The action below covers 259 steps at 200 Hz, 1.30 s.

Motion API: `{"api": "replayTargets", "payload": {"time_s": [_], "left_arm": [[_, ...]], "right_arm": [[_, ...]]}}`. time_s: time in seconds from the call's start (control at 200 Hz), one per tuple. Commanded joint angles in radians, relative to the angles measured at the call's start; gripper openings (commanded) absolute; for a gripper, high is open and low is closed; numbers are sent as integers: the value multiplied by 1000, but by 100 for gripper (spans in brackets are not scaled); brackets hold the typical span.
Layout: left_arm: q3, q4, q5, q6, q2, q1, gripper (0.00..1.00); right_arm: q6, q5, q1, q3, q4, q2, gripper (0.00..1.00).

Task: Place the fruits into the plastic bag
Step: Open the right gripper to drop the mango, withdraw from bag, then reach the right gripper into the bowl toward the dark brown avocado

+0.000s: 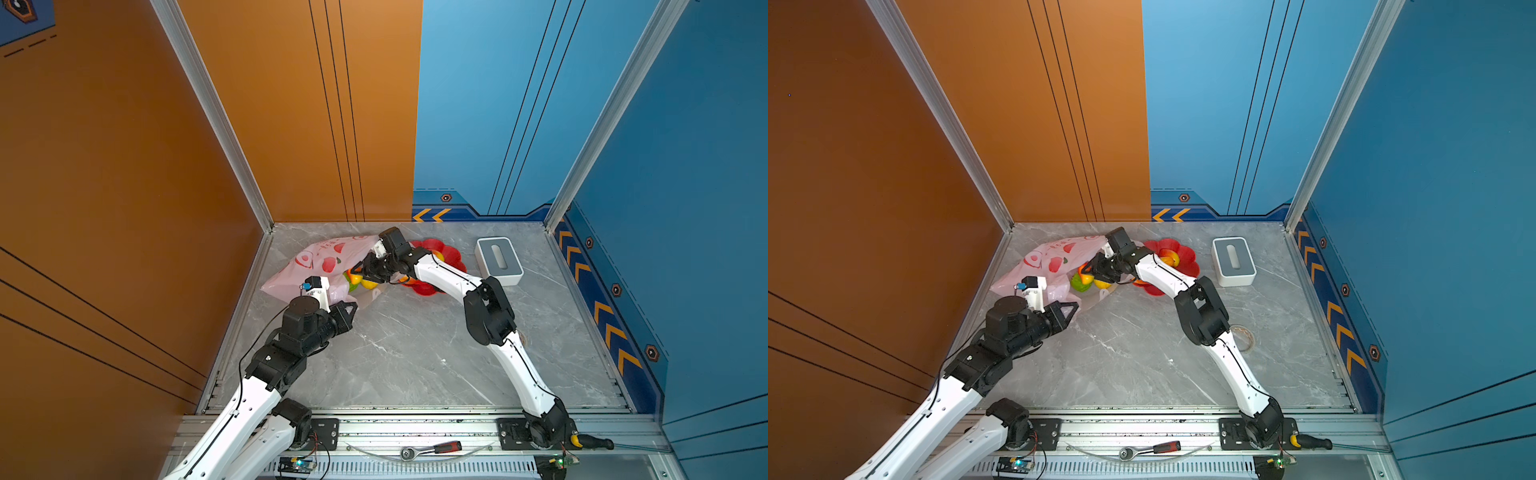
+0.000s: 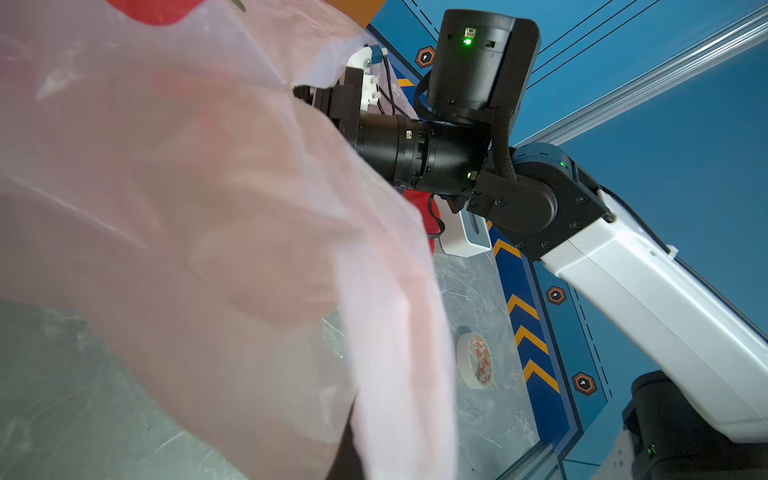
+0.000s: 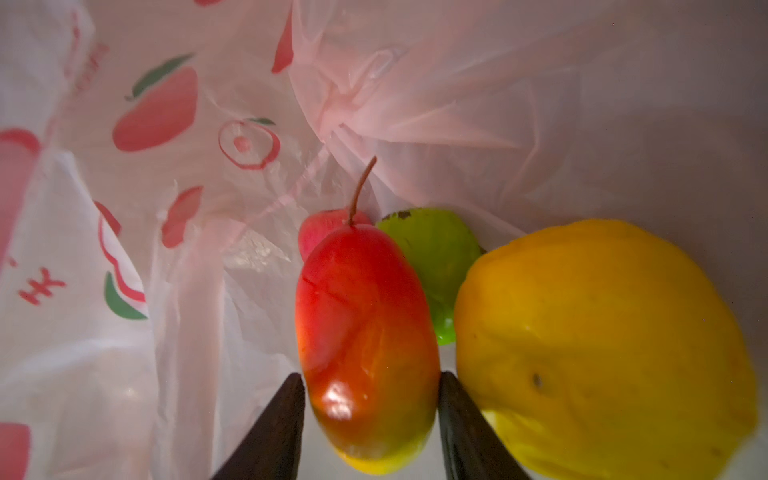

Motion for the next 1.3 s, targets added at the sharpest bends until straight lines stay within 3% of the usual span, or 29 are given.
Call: {"api": "replayTargets", "payload": {"time_s": [0.0, 0.155, 0.506, 0.961, 1.096, 1.292], "left_arm": [[-8, -4, 15, 0, -13, -8, 0], [-2, -14, 7, 3, -18, -8, 0], [10, -33, -9, 5, -27, -7, 0], [-7, -28, -25, 0, -38, -4, 0], [-10, -22, -24, 0, -36, -4, 0], [-14, -24, -30, -5, -41, -2, 0]], "right_arm": [[62, 37, 2, 37, 98, 18, 58], [64, 28, 1, 34, 116, -1, 68], [24, 18, 1, -122, 117, -146, 69], [-111, 98, -14, -540, 58, -572, 69], [-214, 169, -32, -607, -47, -699, 69], [-414, 399, -86, -587, -352, -788, 73]]}}
